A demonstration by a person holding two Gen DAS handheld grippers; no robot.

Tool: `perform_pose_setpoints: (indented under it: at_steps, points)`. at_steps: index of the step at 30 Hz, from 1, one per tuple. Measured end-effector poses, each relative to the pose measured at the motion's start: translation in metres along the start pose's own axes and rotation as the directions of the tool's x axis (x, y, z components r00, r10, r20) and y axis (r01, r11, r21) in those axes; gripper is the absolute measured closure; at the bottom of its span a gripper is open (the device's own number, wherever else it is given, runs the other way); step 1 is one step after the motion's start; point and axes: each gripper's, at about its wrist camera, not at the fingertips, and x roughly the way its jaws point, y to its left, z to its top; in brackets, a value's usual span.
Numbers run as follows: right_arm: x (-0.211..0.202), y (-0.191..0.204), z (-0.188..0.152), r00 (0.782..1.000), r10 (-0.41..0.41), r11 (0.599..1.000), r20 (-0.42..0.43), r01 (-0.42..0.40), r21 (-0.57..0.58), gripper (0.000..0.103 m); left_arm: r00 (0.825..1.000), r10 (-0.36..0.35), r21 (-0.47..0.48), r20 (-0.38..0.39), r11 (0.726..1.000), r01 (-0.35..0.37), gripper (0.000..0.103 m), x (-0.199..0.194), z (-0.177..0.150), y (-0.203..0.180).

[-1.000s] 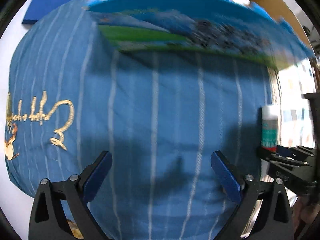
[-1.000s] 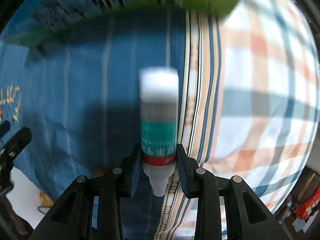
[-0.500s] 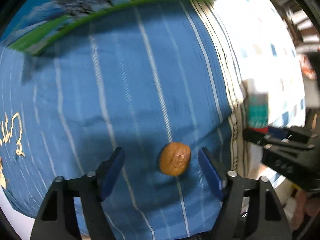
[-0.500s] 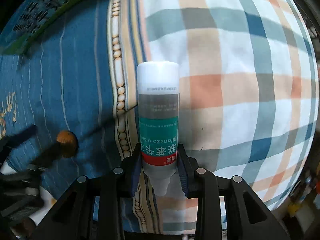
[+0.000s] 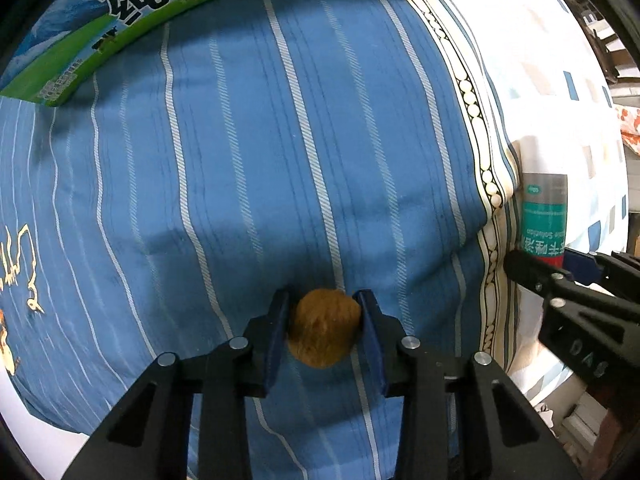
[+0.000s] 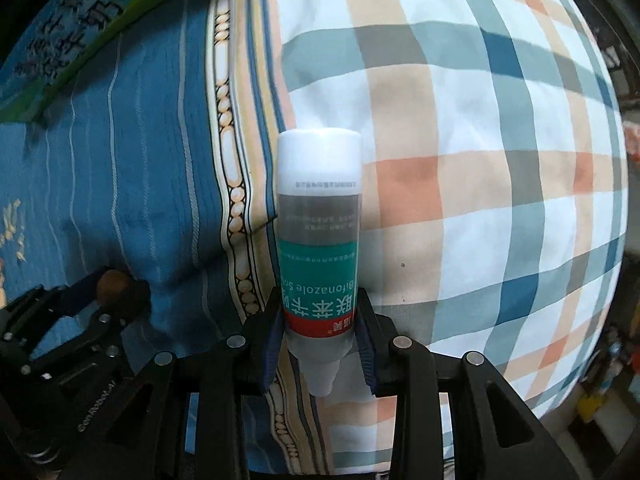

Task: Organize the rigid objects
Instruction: 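Carry the walnut with the left tool while the right carries the bottle into the box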

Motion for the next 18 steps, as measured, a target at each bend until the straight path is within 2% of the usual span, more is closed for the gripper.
perform_pose_setpoints:
  at_steps: [3,6,12,18]
  points:
    - [0.002,0.015,-0.002,0.999,-0.041,0.999,-0.002,0.041,-0.022,0.067,1.000,0.008,-0.001,-0.001,1.000,-0.008,0.069,-0.002,0.001,0.007]
    - [0.002,0.025,-0.003,0.998,-0.062,0.997,-0.007,0.061,-0.037,0.066,1.000,0.021,0.002,0.003,1.000,-0.021,0.069,0.000,0.001,-0.002]
    - [-0.016,0.041,0.024,0.997,-0.078,0.995,0.002,0.078,-0.065,0.068,0.999,0.032,-0.004,0.016,0.999,-0.032,0.072,-0.002,-0.008,-0.013]
    - [-0.021,0.038,0.027,0.999,-0.041,0.997,0.011,0.042,-0.064,0.068,0.999,0.034,-0.025,0.040,0.999,-0.033,0.072,-0.019,-0.018,-0.011]
